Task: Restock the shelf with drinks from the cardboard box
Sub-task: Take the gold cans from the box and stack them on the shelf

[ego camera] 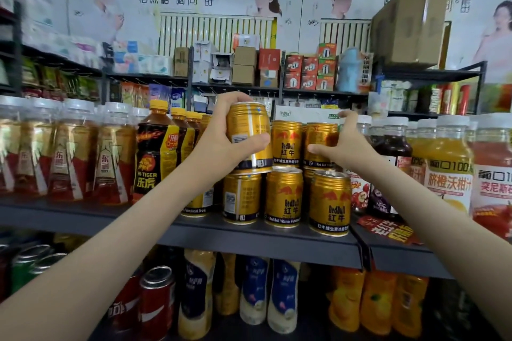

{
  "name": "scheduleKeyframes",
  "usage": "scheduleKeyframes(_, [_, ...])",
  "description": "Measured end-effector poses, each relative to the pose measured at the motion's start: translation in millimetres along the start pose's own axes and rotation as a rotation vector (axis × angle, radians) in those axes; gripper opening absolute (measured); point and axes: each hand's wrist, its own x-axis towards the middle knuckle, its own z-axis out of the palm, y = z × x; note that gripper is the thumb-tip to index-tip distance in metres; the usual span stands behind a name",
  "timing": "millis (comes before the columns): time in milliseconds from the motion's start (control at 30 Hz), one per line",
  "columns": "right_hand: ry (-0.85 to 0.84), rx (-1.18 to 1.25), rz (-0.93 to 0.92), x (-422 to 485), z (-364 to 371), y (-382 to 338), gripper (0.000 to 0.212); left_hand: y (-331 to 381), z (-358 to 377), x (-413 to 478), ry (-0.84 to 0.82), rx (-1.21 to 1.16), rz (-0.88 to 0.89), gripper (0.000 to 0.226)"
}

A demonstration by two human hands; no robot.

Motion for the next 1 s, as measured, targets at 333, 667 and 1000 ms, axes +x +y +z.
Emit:
scheduleKeyframes(333, [-0.476,0.464,-0.199,-59.9,-36.2,-63.5,0.036,20.5,55.1,13.4,-0.051,0.058,0.124,0.059])
scheduleKeyframes(667, [-0.233,0.578,-0.093,-65.3,-54.5,-32.4,0.024,18.3,95.2,17.8,0.101,0.471,0.03,0.084])
scheduleKeyframes(1000, [-0.423,0.761,-0.092,-69.9,-70.9,-12.4,0.046,21.2,90.7,21.1,-0.155,-0.163,-0.161,0.02])
